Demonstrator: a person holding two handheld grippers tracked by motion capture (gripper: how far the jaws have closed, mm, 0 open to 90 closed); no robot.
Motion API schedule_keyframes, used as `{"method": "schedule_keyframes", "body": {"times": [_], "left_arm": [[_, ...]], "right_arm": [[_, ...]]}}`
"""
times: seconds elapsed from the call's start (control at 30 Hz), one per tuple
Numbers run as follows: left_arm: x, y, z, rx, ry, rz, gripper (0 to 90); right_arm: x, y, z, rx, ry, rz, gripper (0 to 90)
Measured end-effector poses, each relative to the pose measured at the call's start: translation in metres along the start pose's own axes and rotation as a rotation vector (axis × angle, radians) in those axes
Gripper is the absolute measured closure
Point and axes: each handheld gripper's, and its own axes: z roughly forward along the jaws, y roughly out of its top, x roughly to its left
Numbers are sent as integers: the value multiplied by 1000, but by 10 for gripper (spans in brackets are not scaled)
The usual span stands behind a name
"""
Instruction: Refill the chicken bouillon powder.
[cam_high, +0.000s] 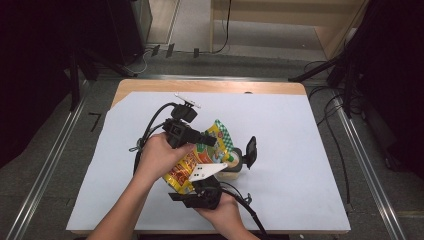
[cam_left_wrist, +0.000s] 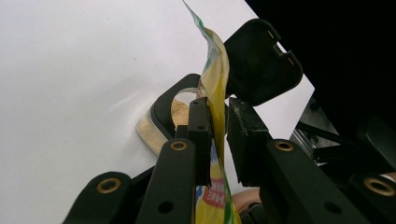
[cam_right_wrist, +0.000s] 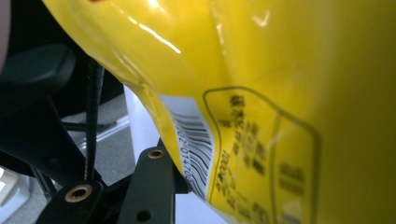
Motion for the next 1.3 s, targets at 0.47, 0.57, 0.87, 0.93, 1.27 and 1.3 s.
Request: {"method": "schedule_keyframes", "body": {"times": [0.47,0.57,0.87,0.93,1.27,1.3], "left_arm": [[7,-3,11,14,-12,46,798],[10,-5,15,2,-23,54,811],[9,-8,10,-1,-56,80,895],[8,-8,5,-22,-67,90,900],[-1,-8,-22,-76,-89,115,900],[-1,-8,-24,-82,-88,112,900]], "right_arm": [[-2,-8,9,88,-59,-57,630],[-3,-10,10,97,-76,-72,620],[-3,-11,10,110,-79,-84,612],[-3,-10,9,103,-80,-85,596],[-5,-5,2,58,-118,-93,527],[-7,-4,1,53,-127,-102,521]]}}
